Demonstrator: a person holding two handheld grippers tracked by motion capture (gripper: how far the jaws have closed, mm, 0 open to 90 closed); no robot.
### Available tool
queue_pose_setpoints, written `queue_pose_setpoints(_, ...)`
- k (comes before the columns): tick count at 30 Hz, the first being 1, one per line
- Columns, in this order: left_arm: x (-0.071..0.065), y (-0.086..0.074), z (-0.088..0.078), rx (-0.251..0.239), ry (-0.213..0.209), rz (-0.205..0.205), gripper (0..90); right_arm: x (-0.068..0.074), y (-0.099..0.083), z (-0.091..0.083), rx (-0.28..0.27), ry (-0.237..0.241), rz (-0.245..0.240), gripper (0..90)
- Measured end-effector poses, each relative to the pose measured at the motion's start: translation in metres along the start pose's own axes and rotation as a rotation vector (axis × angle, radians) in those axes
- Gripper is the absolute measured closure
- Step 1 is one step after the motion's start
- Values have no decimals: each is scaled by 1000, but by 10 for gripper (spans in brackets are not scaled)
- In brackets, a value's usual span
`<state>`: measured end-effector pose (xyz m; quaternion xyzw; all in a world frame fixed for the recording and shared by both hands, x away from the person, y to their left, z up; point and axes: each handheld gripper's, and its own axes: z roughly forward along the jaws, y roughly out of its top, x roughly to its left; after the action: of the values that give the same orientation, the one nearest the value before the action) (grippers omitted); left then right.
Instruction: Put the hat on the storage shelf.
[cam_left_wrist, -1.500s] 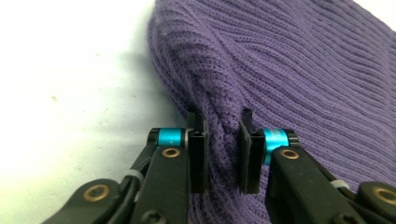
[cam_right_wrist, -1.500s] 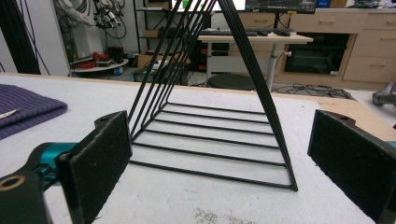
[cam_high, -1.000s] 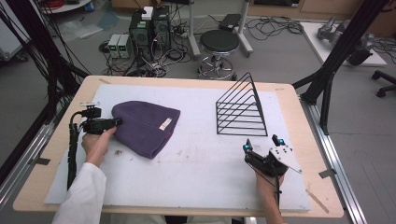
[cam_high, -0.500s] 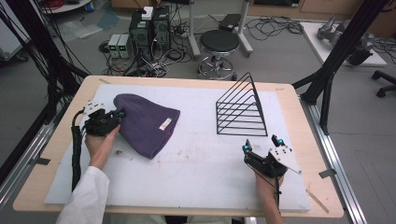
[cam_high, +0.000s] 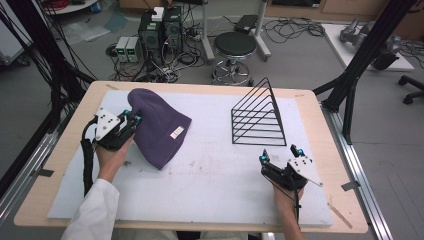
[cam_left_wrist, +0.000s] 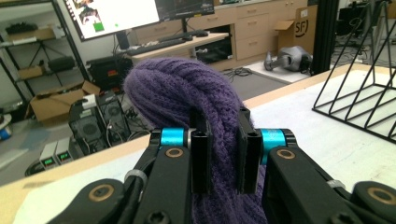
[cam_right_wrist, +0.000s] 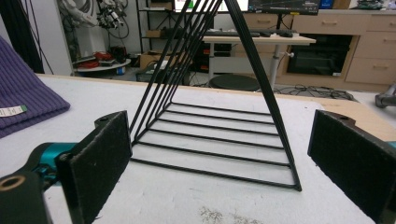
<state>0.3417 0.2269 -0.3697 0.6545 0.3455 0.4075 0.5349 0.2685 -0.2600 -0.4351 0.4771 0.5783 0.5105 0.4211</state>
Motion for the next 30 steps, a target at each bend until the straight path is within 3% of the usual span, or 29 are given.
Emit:
queue_pose_setpoints(7, -7, 8, -2, -64, 17, 50, 795, 0, 0, 0, 1, 0, 3, 55)
queue_pose_setpoints(11, -13, 27, -9, -168, 37, 104, 797, 0, 0, 0, 1, -2, 1, 55)
queue_pose_setpoints(15, -15, 42, -12, -214, 34, 128, 797, 0, 0, 0, -4, -2, -4, 55)
queue_pose_setpoints(19, -16, 52, -17, -247, 24, 138, 796, -1, 0, 0, -5, -3, 0, 55)
queue_pose_setpoints(30, -35, 76, -24, -304, -69, 200, 795, 0, 1, -1, -14, -7, 2, 55)
